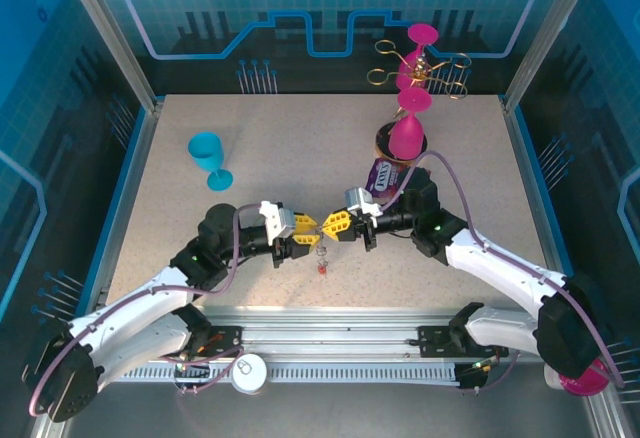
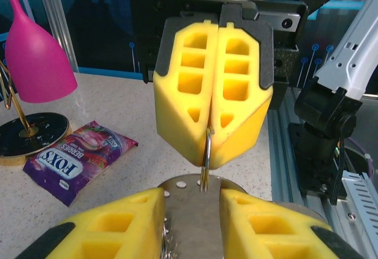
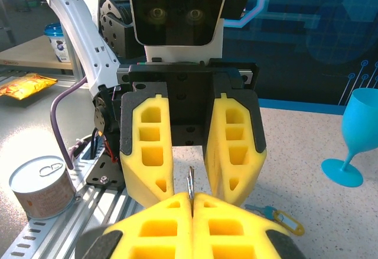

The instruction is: Put the keys on the keyring

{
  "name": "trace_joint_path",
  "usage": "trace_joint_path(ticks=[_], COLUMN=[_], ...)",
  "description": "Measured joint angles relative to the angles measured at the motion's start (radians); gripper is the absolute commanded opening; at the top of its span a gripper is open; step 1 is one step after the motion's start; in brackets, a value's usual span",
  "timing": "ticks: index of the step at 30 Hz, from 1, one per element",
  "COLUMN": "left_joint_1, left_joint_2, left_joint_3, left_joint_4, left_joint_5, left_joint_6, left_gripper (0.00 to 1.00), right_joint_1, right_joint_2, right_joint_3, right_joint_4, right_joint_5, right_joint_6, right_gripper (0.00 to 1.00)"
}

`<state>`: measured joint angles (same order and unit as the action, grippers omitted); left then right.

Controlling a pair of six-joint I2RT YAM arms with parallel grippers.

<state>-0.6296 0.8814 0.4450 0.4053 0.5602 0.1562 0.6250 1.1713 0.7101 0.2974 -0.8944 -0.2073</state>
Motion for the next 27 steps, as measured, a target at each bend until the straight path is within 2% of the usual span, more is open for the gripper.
trace_joint_path(ticks=[9, 10, 12, 13, 15, 16, 17, 19, 23, 27], left_joint_1=[0.0, 0.0, 0.0, 0.0, 0.0, 0.0, 0.0, -0.002, -0.008, -0.029], left_joint_2=[0.009, 0.009, 0.009, 0.009, 0.009, 0.009, 0.009, 0.008, -0.02, -0.031], left_joint_3=[-0.01, -0.01, -0.01, -0.011, -0.012, -0.013, -0.013, -0.013, -0.003, 0.04], left_joint_4=[0.055, 0.057, 0.057, 0.057, 0.055, 0.053, 0.05, 0.047, -0.021, -0.154], left_joint_5=[0.018, 0.02, 0.022, 0.022, 0.021, 0.021, 0.019, 0.011, -0.029, -0.09], left_joint_6=[-0.028, -0.028, -0.03, -0.029, -0.026, -0.026, -0.024, -0.018, 0.043, 0.163], left_gripper=[0.19, 0.16, 0.02, 0.0, 0.0, 0.0, 0.0, 0.0, 0.0, 0.0], right_joint_1=[0.011, 0.011, 0.011, 0.011, 0.011, 0.011, 0.011, 0.016, 0.015, 0.018], right_joint_2=[0.008, 0.008, 0.011, 0.011, 0.011, 0.011, 0.008, -0.009, -0.089, -0.124], right_joint_3=[0.0, 0.0, 0.0, 0.0, 0.002, 0.002, 0.003, 0.002, 0.002, 0.017], right_joint_4=[-0.01, -0.011, -0.013, -0.015, -0.027, -0.035, -0.046, -0.078, -0.169, -0.259], right_joint_5=[0.008, 0.011, 0.019, 0.02, 0.025, 0.027, 0.034, 0.068, 0.186, 0.261], right_joint_6=[-0.011, -0.014, -0.018, -0.019, -0.022, -0.025, -0.03, -0.049, -0.109, -0.182], right_gripper=[0.0, 0.0, 0.0, 0.0, 0.0, 0.05, 0.19, 0.28, 0.26, 0.24])
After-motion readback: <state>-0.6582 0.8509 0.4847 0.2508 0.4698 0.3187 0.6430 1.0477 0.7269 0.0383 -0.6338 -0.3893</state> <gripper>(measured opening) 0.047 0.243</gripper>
